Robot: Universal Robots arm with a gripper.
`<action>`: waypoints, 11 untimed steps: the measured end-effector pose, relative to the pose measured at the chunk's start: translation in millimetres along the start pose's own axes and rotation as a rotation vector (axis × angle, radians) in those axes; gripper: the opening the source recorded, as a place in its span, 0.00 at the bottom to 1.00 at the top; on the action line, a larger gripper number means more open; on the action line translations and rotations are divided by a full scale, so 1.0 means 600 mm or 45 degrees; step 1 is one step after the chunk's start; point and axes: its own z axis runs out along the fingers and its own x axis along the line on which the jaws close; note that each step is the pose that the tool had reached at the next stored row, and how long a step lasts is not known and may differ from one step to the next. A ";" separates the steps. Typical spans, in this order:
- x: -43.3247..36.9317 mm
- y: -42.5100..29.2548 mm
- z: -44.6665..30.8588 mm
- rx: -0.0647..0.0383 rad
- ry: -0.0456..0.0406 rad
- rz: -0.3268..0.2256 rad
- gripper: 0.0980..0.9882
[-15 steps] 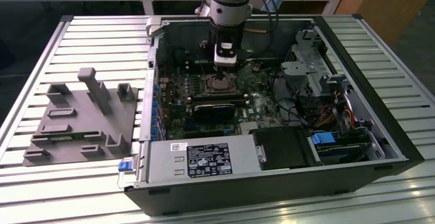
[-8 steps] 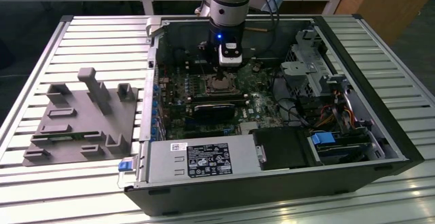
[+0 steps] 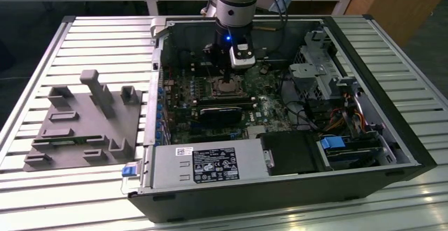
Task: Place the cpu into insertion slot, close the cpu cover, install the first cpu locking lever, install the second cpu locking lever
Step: 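Close the cpu cover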
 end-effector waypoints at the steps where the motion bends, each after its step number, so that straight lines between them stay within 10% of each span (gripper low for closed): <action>1: 0.000 0.000 0.000 0.000 0.000 -0.019 0.00; 4: 0.000 0.000 0.000 -0.002 -0.005 -0.057 0.00; 11: 0.000 0.000 0.000 -0.025 -0.060 -0.115 0.00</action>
